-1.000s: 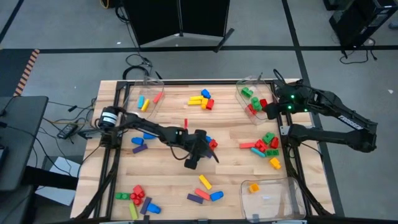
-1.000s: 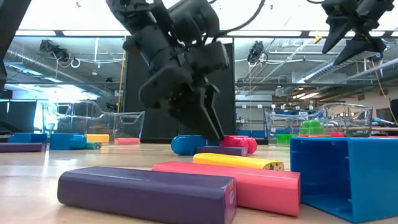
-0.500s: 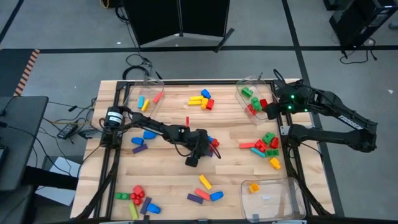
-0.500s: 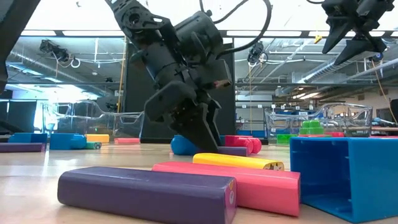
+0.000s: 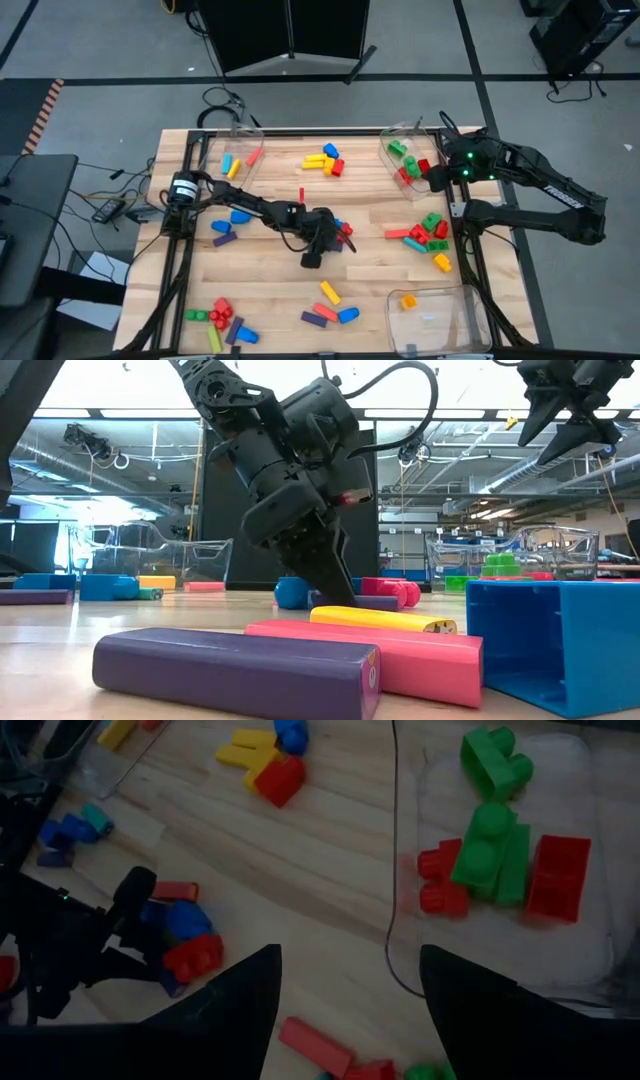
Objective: Sort blocks by size
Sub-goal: Put the purple block into the top left transparent bin
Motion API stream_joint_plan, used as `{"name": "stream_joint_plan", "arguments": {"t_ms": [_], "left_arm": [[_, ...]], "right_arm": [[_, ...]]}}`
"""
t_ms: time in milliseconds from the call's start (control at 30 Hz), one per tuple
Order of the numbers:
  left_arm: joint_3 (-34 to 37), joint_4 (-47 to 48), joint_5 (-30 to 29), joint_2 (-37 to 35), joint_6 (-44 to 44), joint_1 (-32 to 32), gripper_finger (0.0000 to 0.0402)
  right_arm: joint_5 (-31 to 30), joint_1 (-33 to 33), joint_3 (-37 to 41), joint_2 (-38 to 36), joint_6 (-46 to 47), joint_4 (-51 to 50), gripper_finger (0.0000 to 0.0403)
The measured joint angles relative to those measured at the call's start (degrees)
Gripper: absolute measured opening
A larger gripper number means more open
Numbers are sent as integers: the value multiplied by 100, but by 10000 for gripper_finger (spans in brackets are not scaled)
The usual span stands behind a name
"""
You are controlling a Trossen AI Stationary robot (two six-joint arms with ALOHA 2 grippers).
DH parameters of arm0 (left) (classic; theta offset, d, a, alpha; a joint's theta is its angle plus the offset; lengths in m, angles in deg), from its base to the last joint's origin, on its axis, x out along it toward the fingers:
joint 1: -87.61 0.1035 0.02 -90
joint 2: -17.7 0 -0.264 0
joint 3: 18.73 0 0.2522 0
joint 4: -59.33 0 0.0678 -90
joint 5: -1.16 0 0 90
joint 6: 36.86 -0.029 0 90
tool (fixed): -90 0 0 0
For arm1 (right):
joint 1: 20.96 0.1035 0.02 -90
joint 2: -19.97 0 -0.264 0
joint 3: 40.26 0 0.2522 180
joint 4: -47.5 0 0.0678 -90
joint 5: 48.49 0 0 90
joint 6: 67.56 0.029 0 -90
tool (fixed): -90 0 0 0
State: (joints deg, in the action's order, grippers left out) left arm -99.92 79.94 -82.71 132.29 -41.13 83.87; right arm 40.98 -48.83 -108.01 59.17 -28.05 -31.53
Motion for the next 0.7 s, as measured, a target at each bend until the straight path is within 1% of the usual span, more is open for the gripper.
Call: {"name": "stream_joint_plan", "arguments": {"t_ms": [200,333,567,700], "left_arm": [[1,2,1,-17,45,-1,106],[26,68,5,-159,47,-2,106],[23,-20,-16,-911,-13,44,106],[19,268,-378,-1516,-83,275,106]], "right_arm": [[-2,0,0,0,-7,0,249],[-2,0,0,0,-15,2,249],[-2,0,0,-1,-28,2,249],[-21,0,0,0,-44,2,249]]}}
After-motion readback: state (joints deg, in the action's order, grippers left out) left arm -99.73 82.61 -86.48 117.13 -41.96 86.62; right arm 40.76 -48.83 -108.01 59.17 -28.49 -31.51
